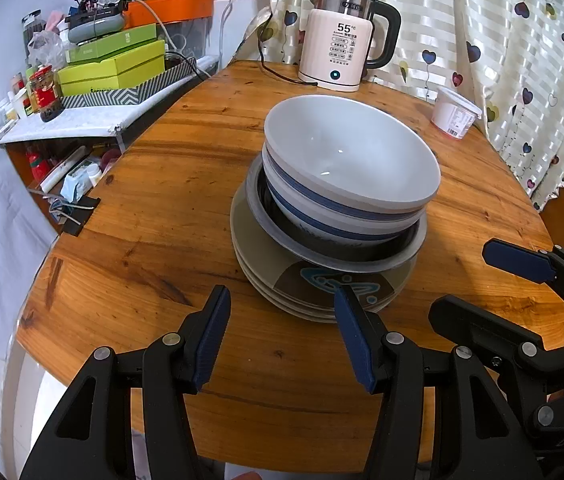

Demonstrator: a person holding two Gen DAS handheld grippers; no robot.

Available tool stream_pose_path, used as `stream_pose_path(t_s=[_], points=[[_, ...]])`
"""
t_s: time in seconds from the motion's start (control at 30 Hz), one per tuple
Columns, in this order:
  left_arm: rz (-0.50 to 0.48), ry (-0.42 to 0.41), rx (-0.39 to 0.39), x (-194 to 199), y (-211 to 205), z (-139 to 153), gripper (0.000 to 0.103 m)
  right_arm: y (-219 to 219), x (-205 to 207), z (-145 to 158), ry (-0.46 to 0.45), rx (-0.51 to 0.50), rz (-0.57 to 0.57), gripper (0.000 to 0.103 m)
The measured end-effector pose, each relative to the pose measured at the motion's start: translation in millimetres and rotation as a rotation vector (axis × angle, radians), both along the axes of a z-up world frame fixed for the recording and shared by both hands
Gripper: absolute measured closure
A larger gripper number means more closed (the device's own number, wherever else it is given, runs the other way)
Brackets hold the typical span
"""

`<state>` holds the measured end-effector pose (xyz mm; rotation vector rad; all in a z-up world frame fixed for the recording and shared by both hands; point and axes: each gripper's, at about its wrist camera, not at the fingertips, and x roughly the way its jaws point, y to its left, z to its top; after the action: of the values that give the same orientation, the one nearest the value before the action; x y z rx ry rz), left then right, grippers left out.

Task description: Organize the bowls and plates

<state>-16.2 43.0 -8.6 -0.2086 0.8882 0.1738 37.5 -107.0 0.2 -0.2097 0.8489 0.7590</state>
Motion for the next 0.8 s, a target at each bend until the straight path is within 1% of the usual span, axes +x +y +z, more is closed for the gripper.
stream_pose_path(t_s=[0.8], points=[[-0.002,0.005,-0.007,1.0,0.0,-3.9,0.048,0.6,0.1,-0.6,0.003,0.000,-0.001,0.020]])
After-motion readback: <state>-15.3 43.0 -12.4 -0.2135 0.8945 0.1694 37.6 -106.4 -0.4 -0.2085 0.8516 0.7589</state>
